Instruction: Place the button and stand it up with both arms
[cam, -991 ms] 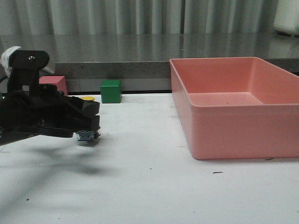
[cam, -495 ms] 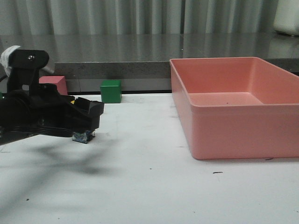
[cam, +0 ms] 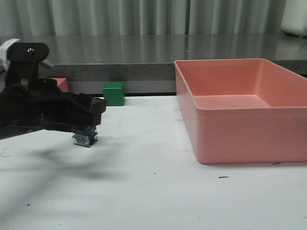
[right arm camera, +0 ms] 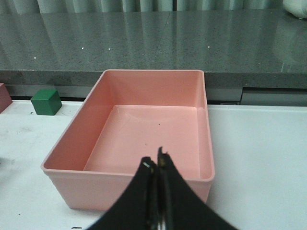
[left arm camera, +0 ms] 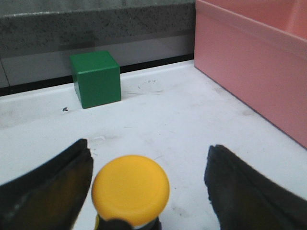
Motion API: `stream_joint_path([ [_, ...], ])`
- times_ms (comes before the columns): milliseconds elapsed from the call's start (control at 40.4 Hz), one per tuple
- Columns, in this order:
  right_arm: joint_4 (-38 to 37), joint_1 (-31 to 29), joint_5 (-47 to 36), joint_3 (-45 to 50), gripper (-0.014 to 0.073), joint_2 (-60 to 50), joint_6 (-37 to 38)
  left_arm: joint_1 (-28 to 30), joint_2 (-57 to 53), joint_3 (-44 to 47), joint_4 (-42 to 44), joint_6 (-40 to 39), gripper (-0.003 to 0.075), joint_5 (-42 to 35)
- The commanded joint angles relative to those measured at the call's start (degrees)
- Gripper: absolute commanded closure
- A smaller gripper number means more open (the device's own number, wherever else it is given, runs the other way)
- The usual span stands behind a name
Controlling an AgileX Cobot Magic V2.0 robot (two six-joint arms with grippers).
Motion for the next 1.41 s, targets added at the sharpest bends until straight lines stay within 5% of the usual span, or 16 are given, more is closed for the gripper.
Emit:
stream_joint_path([
  [0, -0.8, -0.3, -4.8, -1.5, 0.0654, 0.5, -0.4, -0.1, -4.7, -0.7, -0.8, 0.0, 0.0234, -1.5],
  [421, -0.8, -0.3, -4.8, -1.5, 0.0654, 0.5, -0.4, -0.1, -15.8, -1.0, -5.2, 0.0, 0.0266, 12.4],
  [545, -0.8, -0.3, -4.8, -1.5, 0.0654, 0.5, -0.4, -0.1, -21.5, -1.0, -5.0, 0.0, 0.0380, 19.8],
  [793, -0.8, -0.3, -4.8, -1.5, 0.0654, 0.5, -0.4, -0.1, -34.5, -1.0, -5.0, 0.0, 0.0742, 33.4],
  [991, -0.8, -0.3, -4.8, -1.5, 0.0654, 0.5, -0.4, -0.1, -43.4, -0.5, -5.0, 0.1, 0.0740, 46.7],
  [1239, -0.8, -0.3, -4.8, -1.5, 0.0654, 0.5, -0.4, -0.1, -59.8, 5.2, -5.7, 0.1, 0.0740, 50.9],
  [1387, -0.8, -0.3, -4.8, -1.5, 0.0654, 0.5, -0.4, -0.1, -71.4, 5.9, -5.7, 0.1, 0.0740, 64.9],
])
